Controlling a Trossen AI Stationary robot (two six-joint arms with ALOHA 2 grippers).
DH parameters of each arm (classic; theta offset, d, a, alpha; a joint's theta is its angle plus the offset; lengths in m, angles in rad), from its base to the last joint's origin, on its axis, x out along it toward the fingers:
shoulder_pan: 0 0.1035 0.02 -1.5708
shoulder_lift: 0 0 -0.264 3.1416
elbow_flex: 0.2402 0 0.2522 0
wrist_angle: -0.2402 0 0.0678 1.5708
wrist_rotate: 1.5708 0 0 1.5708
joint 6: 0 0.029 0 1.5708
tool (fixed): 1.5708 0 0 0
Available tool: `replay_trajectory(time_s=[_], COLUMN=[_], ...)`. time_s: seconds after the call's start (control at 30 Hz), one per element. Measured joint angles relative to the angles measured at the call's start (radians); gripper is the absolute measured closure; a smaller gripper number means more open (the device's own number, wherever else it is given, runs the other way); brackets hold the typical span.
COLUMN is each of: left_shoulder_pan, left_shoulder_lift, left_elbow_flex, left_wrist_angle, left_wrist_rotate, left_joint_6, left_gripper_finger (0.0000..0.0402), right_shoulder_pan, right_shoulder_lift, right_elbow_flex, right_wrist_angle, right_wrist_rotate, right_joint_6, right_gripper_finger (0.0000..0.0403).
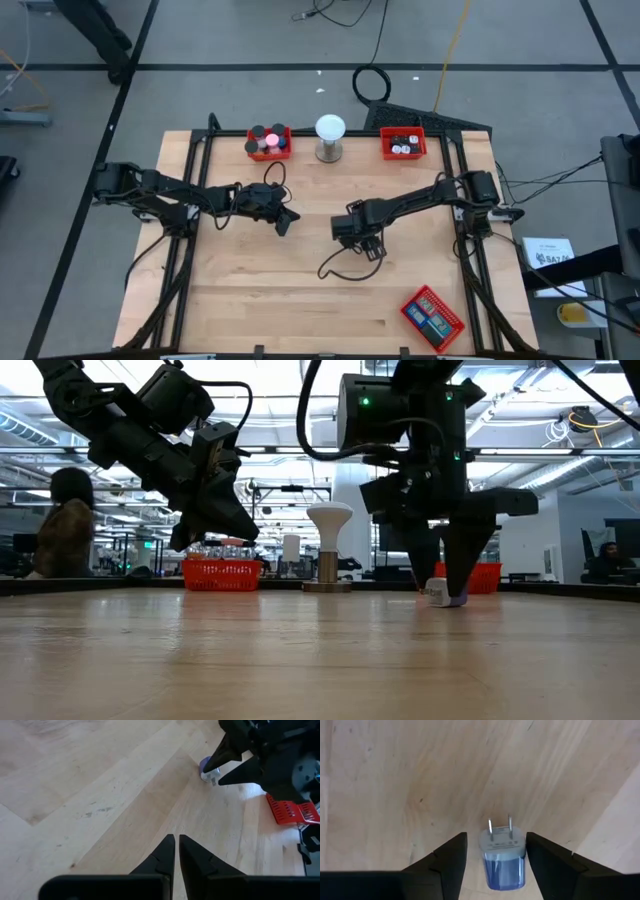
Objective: Pick & Place Office items
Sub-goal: Put the blue charger adapter into the top right red bin
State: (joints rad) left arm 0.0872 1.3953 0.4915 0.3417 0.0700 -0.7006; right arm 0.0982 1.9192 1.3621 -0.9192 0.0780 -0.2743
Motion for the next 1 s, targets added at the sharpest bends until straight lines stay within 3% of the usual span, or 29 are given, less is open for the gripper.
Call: replay_trajectory(time_s=[0.13, 0.33, 0.5, 0.63, 0.8, 0.9, 1.0], left_shoulder_pan=[0.000, 0.000, 0.000, 0.000, 0.000, 0.000, 0.000], left_shoulder_lift=[0.000, 0.000, -0.006, -0.009, -0.009, -0.009, -0.009], left_elbow_flex=[0.000, 0.000, 0.000, 0.001, 0.001, 0.001, 0.001], left_wrist_angle=[-0.004, -0.021, -0.028, -0.026, -0.024, -0.021, -0.009], left_wrist_rotate=[0.000, 0.007, 0.007, 0.008, 0.008, 0.008, 0.008], left_joint_6=[0.000, -0.001, 0.003, 0.003, -0.001, -0.001, -0.001], left_gripper_finger=[0.0376, 0.0376, 0.0376, 0.0376, 0.0376, 0.0376, 0.0376], right_shoulder_pan=[0.000, -0.001, -0.022, -0.054, -0.101, -0.129, -0.161], right_shoulder_lift=[0.016, -0.003, -0.123, -0.313, -0.516, -0.543, -0.522], right_elbow_flex=[0.000, -0.001, -0.029, -0.234, -0.669, -0.883, -1.021], right_wrist_angle=[-0.007, 0.000, 0.090, 0.422, 1.050, 1.414, 1.634], right_wrist_rotate=[0.004, 0.005, 0.060, 0.109, 0.191, 0.258, 0.293], right_joint_6=[0.020, 0.100, 0.245, 0.421, 0.599, 0.635, 0.657], right_gripper_finger=[0.0226, 0.0287, 0.0287, 0.0287, 0.0287, 0.0287, 0.0287])
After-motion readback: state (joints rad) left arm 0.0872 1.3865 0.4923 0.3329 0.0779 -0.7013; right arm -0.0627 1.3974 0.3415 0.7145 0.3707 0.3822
